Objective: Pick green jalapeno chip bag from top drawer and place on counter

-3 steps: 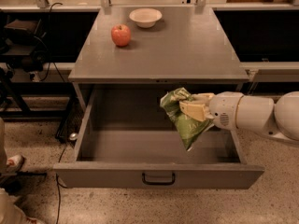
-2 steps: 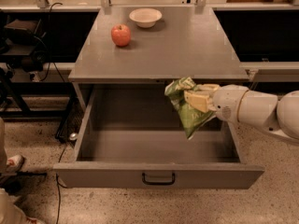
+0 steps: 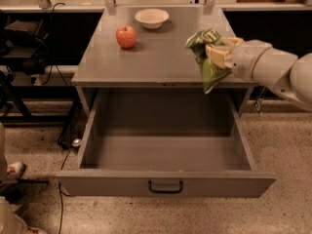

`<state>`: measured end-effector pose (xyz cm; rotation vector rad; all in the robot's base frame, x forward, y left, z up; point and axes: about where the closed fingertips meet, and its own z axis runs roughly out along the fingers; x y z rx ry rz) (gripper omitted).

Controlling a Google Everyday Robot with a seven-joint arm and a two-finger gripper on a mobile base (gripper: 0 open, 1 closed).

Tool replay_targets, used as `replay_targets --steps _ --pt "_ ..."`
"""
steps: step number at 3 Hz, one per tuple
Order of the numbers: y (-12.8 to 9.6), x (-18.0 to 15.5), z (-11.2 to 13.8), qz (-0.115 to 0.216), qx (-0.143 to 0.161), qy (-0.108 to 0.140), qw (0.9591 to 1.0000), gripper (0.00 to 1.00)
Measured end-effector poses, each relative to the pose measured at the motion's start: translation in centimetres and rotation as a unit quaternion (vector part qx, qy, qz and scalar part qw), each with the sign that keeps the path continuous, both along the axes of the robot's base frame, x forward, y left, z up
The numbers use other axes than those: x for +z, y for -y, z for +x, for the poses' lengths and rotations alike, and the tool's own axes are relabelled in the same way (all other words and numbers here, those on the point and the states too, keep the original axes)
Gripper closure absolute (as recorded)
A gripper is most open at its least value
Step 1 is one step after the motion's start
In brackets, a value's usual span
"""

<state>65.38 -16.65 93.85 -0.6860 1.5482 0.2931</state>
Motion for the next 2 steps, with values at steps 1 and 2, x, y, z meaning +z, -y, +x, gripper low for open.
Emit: replay_targets --steps 1,2 --pt "0.9 2.1 7.8 -0.007 -0.014 0.028 0.9995 1.0" --pt "-0.6 2.5 13.7 0.0 -0.006 0.031 0.9995 1.0"
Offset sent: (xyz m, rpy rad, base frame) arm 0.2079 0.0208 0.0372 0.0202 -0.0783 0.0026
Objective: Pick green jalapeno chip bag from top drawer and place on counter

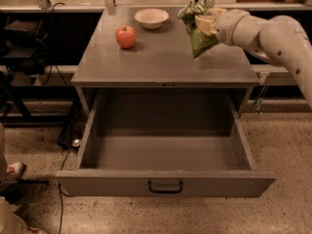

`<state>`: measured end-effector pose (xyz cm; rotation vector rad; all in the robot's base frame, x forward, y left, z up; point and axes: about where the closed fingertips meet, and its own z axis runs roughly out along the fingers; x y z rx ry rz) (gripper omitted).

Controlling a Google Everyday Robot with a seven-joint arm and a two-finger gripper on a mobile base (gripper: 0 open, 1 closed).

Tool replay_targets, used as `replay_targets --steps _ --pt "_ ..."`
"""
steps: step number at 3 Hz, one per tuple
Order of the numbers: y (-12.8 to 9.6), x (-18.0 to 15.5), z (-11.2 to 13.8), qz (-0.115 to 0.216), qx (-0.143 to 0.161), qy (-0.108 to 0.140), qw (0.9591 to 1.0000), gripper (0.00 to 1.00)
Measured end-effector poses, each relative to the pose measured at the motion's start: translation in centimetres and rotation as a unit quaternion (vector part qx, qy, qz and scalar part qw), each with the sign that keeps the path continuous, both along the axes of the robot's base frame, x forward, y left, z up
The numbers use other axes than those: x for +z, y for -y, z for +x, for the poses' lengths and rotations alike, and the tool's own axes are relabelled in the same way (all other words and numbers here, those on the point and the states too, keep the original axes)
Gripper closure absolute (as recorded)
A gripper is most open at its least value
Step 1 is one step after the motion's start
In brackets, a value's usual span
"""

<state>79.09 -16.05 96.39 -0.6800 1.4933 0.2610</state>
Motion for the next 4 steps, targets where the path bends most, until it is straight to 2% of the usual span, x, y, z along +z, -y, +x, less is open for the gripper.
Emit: replay_targets --steps 1,2,3,4 --pt "-1.35 -0.57 6.17 0.025 -0.019 -0.007 0.9995 0.73" --pt "-1.62 -0.35 5.88 0.023 -0.016 -0.005 0.9996 0.5" --pt "-2.06 -0.43 5.99 0.023 -0.013 -0.005 0.9996 0.19" --pt "-2.35 -0.5 6.03 0.024 -0.011 -0.006 0.9996 0.0"
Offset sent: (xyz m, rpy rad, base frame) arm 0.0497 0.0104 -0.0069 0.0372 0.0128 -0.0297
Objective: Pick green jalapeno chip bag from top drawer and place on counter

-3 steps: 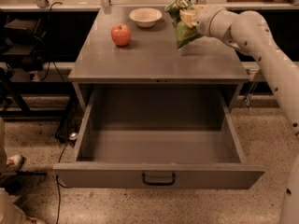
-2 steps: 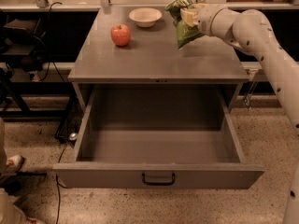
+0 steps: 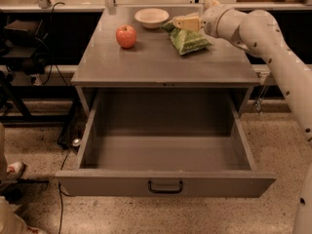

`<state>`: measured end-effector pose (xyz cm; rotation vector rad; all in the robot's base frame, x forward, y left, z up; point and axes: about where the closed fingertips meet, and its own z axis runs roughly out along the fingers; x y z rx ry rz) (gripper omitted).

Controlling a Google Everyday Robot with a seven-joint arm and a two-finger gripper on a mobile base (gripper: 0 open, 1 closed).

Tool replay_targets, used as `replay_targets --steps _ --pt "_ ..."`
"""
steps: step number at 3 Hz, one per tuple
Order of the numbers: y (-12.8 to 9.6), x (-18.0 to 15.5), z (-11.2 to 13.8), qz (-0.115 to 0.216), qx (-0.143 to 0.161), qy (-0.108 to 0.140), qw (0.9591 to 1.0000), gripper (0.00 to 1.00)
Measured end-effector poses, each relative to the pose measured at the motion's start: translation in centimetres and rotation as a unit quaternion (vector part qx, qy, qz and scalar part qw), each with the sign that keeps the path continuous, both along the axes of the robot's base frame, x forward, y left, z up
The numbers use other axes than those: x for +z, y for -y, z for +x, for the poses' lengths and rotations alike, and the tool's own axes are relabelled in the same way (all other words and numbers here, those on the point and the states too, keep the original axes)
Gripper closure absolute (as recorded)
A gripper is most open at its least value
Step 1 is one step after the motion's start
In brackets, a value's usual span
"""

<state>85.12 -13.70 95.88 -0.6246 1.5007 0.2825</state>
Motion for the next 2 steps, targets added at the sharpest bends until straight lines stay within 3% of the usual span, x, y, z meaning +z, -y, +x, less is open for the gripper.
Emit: replay_targets --steps 1,2 --pt "0.9 1.3 -0.5 0.013 -0.009 0.018 0.9997 0.0" --pt "3.1 4.6 -2.8 0.029 -0.036 0.048 0.9978 0.0"
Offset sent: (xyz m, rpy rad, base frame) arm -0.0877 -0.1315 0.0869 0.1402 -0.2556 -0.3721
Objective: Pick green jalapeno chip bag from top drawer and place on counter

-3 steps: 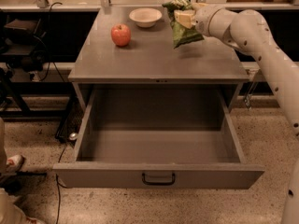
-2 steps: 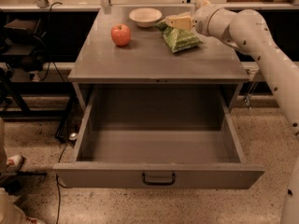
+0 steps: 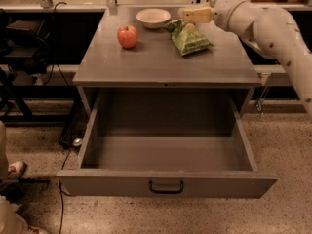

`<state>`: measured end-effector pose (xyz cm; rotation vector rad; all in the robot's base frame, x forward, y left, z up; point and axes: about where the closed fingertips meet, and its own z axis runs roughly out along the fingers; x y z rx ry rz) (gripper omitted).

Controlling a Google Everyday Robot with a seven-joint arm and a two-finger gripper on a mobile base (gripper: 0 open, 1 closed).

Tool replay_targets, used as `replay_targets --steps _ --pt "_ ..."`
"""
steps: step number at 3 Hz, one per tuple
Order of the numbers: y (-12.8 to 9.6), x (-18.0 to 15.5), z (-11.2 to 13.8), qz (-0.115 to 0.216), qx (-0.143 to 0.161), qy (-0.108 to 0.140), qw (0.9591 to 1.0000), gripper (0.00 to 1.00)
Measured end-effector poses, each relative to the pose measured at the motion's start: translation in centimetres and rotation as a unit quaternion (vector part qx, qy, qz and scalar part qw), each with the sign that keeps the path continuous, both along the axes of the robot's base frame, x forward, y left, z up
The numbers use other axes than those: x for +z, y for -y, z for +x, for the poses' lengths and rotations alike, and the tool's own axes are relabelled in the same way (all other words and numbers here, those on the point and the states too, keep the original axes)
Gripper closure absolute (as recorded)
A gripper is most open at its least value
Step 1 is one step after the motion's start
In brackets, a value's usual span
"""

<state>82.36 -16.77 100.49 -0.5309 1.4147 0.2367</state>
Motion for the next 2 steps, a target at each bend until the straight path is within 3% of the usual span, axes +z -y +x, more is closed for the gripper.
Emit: replay_targets --steps 1,2 --pt "6.7 3.5 -6.1 0.012 -0.101 0.02 0.9946 0.0" --pt "8.1 5.9 -9.1 0.056 -0.155 0.017 0.9862 0.0"
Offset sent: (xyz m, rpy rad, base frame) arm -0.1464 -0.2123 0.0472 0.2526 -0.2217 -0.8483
